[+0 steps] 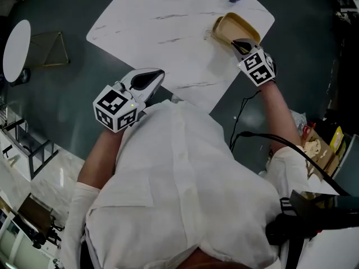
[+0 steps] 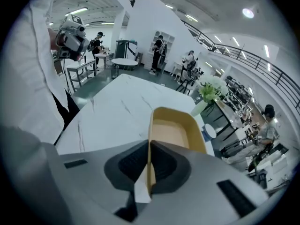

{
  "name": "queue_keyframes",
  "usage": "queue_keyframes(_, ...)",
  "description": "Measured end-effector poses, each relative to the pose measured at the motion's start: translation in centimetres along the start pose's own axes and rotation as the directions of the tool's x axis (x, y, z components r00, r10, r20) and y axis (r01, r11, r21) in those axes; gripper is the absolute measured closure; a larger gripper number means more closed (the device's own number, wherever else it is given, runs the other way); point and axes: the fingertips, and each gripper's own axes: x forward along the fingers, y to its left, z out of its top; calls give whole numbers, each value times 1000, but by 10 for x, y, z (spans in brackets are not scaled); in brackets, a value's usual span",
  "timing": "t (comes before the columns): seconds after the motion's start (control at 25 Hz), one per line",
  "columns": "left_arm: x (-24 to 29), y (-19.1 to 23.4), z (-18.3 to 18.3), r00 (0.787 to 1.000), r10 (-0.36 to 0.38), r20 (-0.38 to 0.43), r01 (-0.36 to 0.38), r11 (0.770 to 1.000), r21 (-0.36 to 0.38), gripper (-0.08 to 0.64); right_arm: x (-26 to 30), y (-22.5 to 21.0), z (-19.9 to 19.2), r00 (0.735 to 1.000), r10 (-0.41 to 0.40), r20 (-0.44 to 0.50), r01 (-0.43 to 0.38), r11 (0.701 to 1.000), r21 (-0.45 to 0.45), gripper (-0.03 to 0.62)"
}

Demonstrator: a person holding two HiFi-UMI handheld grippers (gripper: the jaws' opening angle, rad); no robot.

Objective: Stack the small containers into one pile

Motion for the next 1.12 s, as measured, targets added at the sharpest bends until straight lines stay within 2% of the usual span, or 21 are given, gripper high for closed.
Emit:
queue_keyframes(0.24,3,-11,-10,999,52,-1,-52,998,-23,552,21,-11,-17,999,29,-18,-30,998,-51,580)
queue_keyframes(0.6,-9,-13,-16,994,112,-4,-112,993,-33,552,50,-10,-27,997,63,-39,-64,998,-20,579)
queue_keyframes(0.96,-11,-17,-16,991,135,-10,-135,990,-36,552,64,-7,-33,994,88,-61,-91,995,-50,578)
queue_keyframes(1.12,-11,-22,-17,990,139,-17,-139,989,-39,554,65,-3,-40,993,104,-62,-107,994,-34,578)
